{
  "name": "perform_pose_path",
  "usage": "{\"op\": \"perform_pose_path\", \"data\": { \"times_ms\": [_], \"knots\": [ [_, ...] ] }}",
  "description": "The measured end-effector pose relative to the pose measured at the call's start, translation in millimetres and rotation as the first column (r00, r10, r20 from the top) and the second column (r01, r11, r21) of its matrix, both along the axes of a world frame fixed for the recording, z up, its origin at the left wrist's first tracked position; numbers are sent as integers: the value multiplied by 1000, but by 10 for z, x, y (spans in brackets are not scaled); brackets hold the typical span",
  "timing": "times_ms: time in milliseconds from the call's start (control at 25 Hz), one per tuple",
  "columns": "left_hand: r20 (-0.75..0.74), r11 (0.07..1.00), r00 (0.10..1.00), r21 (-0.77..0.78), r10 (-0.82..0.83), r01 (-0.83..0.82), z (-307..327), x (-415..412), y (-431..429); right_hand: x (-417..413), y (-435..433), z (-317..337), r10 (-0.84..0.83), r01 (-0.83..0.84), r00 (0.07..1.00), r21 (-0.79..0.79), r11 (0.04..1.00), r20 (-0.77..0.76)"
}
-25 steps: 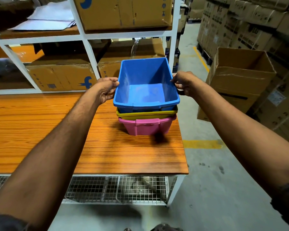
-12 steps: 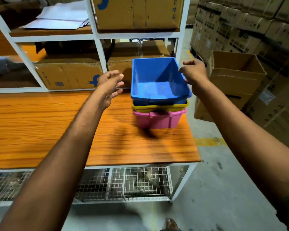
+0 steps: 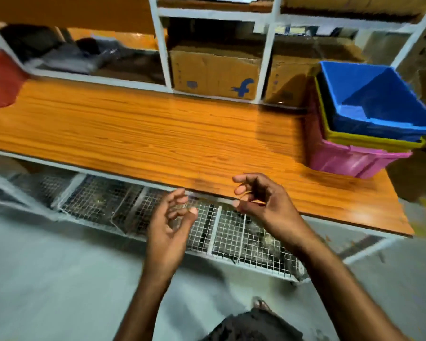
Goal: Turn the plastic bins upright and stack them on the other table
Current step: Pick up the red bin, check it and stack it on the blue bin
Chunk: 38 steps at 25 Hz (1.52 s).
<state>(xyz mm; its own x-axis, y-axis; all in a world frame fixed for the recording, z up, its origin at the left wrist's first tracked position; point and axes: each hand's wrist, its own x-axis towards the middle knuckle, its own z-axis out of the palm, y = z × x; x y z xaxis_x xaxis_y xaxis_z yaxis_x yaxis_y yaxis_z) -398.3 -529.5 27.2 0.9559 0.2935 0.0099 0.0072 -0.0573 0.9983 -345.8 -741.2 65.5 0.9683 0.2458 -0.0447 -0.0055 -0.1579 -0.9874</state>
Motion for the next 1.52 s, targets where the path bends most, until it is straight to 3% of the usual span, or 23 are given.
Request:
{"op": "perform_pose_path", "data": {
  "times_ms": [120, 280, 600, 760, 1040, 1520],
  "knots": [
    [-25, 989, 997, 130, 77, -73, -153, -220, 584, -73, 747, -179, 87, -87, 996, -51, 995, -7],
    [-7, 958, 983, 225, 185, -179, -255, -201, 1418, 96, 1673, -398, 252, -218, 958, -226, 949, 136],
    [51, 830, 900, 368, 433, -420, -127, 278, 3188, 954, 3797, -465, 512, -483, 835, -176, 858, 203],
    [64, 749, 817, 365, 573, -553, 3, 444, 4032, 1368, 4863, -328, 596, -543, 744, -247, 803, 301],
    [75, 713, 754, 272, 653, -646, 8, 707, 5693, 1773, 6587, -428, 596, -574, 759, -162, 802, 261],
    [71, 855, 892, 260, 447, -449, 263, 1522, 8723, 2244, 9172, -319, 360, -339, 891, -122, 933, 277]
  ]
}}
